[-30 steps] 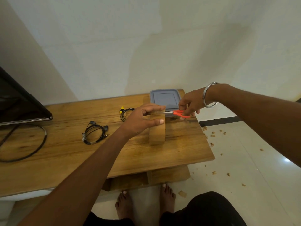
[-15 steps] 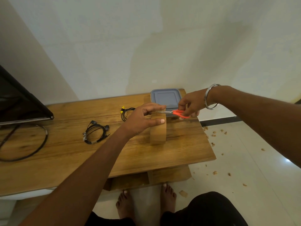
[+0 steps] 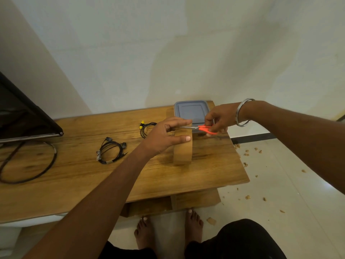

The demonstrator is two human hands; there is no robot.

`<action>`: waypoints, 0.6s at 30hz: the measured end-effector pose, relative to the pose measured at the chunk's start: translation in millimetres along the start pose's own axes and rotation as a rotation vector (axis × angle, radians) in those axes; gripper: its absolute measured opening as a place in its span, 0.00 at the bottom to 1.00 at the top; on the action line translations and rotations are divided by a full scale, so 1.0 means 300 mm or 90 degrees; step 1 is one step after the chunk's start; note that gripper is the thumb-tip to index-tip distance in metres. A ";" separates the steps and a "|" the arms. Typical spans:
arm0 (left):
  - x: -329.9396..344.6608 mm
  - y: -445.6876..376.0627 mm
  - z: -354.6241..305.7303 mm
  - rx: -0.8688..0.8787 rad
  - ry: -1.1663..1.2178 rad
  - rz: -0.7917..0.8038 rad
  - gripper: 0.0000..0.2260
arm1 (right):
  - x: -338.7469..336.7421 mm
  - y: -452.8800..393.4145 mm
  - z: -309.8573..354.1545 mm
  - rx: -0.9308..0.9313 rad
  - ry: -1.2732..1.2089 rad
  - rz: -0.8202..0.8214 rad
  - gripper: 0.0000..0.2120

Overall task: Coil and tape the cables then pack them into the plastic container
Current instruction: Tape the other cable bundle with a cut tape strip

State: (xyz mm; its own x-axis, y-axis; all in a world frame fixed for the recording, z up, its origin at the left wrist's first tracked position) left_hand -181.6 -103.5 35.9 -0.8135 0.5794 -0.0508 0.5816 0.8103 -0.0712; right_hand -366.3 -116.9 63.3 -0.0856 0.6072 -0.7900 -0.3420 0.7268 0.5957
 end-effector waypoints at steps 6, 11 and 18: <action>-0.002 -0.001 -0.001 -0.002 -0.012 -0.003 0.23 | 0.005 -0.001 0.008 0.005 0.001 0.019 0.08; 0.003 0.001 -0.010 -0.001 -0.012 -0.001 0.25 | -0.011 0.009 0.033 -0.025 -0.030 -0.014 0.10; 0.000 0.005 -0.019 0.010 -0.025 -0.017 0.28 | -0.011 -0.038 0.082 -0.044 0.025 -0.001 0.10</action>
State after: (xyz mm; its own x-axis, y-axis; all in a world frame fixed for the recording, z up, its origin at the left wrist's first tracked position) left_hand -180.9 -101.8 41.5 -0.8284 0.5533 -0.0870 0.5597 0.8239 -0.0889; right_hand -339.0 -119.3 62.6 -0.1209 0.5917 -0.7971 -0.4060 0.7032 0.5836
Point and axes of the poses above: each hand's wrist, its own y-axis away from the middle knuckle, its own x-axis out of the palm, z = x × y, the point moved 6 cm from there along -y, towards the middle knuckle, and after that the axes turned 15 degrees about y, right-handed, at the moved point
